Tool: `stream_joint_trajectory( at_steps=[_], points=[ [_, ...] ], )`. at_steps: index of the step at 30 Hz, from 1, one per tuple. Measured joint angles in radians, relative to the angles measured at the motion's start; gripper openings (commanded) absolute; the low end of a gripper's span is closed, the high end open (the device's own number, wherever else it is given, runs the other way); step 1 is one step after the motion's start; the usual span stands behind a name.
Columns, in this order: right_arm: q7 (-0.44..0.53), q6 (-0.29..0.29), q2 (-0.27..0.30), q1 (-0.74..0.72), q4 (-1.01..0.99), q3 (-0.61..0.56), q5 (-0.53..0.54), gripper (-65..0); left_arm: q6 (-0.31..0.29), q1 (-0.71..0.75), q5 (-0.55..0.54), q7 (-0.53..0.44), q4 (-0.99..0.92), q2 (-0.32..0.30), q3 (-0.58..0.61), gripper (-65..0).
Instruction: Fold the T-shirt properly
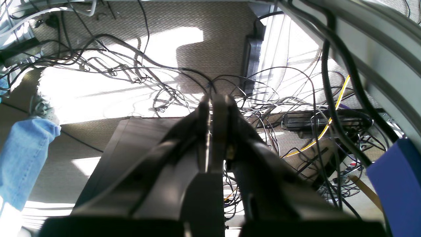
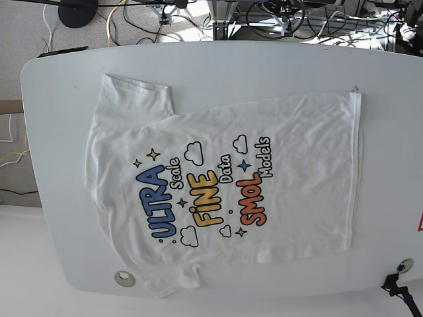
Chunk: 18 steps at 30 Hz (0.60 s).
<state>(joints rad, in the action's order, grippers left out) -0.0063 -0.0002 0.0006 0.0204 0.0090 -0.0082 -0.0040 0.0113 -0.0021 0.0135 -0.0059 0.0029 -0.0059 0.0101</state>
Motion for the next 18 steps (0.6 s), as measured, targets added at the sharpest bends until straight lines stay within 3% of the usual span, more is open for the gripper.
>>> stream_joint_trajectory(
  at_steps=[18],
  points=[
    [0.003, 0.018, 0.016, 0.064, 0.060, 0.022, 0.000, -63.7, -0.011, 0.089, 0.004, -0.010, 0.040, -0.013, -0.001, -64.9]
  ],
)
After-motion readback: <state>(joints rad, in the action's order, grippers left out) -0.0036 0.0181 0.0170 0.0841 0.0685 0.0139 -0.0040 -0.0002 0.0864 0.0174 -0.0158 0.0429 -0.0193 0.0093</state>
